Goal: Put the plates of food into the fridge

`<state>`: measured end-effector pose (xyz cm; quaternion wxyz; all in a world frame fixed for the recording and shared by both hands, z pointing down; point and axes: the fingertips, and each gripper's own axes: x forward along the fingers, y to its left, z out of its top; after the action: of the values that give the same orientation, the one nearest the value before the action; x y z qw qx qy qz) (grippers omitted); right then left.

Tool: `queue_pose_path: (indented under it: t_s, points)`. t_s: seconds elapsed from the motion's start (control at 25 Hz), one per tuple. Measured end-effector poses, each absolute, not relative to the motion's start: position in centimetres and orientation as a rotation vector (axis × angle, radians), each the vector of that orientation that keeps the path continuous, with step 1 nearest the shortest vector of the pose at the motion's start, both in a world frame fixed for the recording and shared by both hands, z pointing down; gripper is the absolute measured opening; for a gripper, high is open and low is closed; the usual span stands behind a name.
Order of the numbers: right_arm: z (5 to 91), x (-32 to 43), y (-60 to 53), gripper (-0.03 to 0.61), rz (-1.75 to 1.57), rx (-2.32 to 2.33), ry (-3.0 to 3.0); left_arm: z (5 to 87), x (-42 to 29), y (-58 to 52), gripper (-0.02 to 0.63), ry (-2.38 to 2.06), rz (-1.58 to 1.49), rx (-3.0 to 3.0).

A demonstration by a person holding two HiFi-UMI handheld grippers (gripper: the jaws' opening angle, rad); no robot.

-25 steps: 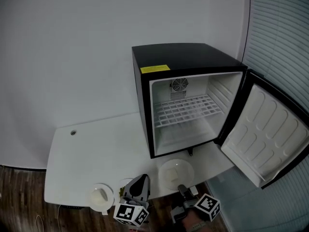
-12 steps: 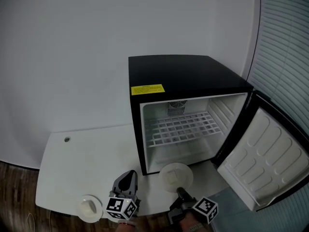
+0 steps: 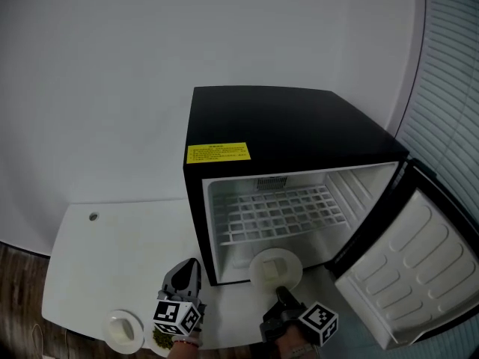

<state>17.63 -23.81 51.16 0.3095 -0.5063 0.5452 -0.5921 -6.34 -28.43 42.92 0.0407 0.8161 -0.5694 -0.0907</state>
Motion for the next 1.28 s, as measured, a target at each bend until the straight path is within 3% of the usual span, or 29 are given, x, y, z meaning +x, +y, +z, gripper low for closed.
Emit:
queue_pose_path:
  t_s: [1.28]
  points:
    - [52.0, 26.3, -35.0, 0.017, -1.337, -1.724, 1.485, 43.9, -6.1, -29.9, 0.008, -1.73, -0.285, 2.494]
